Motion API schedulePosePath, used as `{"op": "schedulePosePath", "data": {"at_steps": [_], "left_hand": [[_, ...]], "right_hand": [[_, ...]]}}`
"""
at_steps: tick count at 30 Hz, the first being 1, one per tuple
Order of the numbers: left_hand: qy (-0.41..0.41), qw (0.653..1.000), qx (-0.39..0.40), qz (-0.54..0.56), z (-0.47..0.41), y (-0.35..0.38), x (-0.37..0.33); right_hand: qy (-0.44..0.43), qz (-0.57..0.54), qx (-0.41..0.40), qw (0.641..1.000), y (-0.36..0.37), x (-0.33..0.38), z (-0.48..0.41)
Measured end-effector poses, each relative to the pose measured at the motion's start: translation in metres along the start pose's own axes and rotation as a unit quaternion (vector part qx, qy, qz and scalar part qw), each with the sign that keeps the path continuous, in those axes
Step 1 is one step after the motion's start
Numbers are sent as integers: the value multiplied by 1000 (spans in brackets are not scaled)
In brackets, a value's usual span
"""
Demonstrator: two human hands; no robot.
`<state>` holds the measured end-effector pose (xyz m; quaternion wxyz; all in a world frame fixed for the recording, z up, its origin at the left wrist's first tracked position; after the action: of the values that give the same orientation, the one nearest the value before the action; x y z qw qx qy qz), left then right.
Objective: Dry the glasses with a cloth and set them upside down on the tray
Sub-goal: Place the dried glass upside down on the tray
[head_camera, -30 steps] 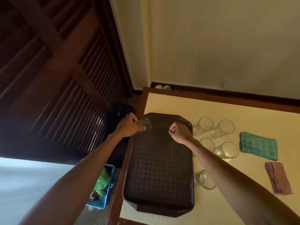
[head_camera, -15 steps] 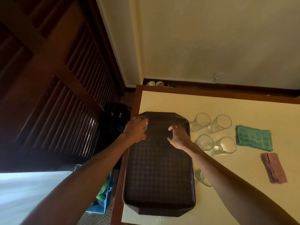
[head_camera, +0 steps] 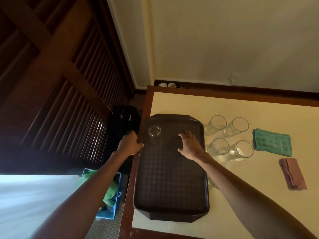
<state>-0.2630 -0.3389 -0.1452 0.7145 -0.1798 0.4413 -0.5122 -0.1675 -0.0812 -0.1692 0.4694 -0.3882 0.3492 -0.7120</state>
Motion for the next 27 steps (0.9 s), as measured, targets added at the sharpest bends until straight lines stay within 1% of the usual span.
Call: {"op": "schedulePosePath", "data": {"at_steps": [1,3,6,11,17,21,23,25,27], "left_hand": [[-19,1000,13,6,4,7,8],[-31,999,27,17,11,21,19],[-21,999,8,25,16,34,21],[-10,999,-35,30,15,37,19],[-6,999,-30,39,16,34,15],[-20,999,-17,31,21,33,14],[-27,999,-5,-17,27,28,9],[-23,993,-1,-114,37,18,-5],[-14,984,6,-180,47,5,-22]], "right_hand": [[3,13,5,1000,3,1,1],[8,34,15,999,8,3,4],[15,42,14,999,15,4,7],[27,40,14,999,18,3,7],[29,33,12,999,16,1,6],[28,29,21,999,14,2,8],[21,26,37,999,9,4,12],[1,17,50,999,-5,8,21],[-35,9,45,998,-24,14,32]]}}
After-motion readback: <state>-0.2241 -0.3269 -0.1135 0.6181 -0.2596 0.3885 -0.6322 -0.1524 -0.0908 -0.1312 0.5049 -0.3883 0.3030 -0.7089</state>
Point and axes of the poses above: each hand's wrist, its own z-axis away from the middle knuckle, its own y-axis out of the palm, x = y × z, the point moved 2 cm from there along -z, towards the middle knuckle, and after that the axes turned 7 degrees about z, right-handed, at the moved point
